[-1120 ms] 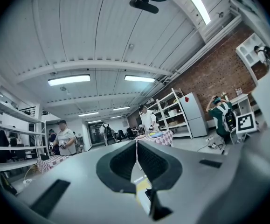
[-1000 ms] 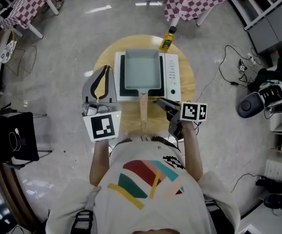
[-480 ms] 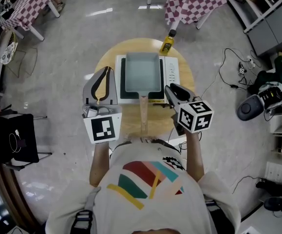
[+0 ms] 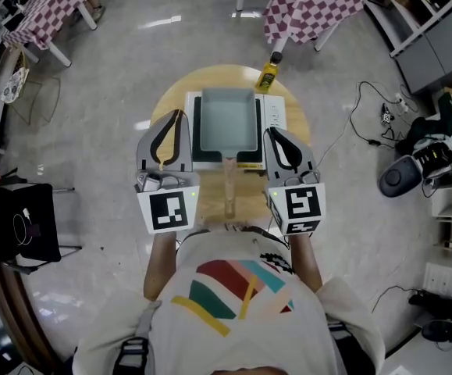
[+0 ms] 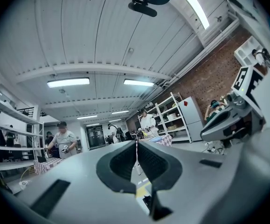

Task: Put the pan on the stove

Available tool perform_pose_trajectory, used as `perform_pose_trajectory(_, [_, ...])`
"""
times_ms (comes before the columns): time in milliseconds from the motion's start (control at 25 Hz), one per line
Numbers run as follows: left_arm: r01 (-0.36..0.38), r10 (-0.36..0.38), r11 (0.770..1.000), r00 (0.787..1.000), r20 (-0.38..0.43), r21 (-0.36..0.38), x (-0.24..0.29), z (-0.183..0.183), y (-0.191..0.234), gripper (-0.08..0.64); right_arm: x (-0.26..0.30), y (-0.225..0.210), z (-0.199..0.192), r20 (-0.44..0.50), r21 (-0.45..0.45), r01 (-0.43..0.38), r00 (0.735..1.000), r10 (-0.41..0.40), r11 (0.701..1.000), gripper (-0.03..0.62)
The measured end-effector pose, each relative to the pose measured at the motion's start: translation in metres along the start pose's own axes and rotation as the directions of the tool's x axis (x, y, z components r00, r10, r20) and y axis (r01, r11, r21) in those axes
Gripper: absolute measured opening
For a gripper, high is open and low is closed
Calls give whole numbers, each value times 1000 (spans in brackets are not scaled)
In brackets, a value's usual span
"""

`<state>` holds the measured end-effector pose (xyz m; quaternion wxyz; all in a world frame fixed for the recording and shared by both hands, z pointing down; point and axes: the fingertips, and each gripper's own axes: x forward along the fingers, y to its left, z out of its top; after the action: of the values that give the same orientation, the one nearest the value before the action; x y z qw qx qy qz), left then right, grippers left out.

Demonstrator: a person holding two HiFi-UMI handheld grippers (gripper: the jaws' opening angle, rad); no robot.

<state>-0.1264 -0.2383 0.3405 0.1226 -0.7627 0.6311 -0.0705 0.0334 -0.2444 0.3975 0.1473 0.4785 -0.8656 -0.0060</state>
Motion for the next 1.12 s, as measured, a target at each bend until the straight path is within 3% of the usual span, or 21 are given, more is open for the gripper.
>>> perform_pose_trajectory(280, [18,-18,1000,1000,14,3,-2,6,-10,8,-2,13,19,104,3,25,994,-25,1000,2])
perform_pose_trajectory(1120, [27,-27,1000,999,16,16,-1,13,-11,8,1,19,14,86,19,31,996,-33,999,-1])
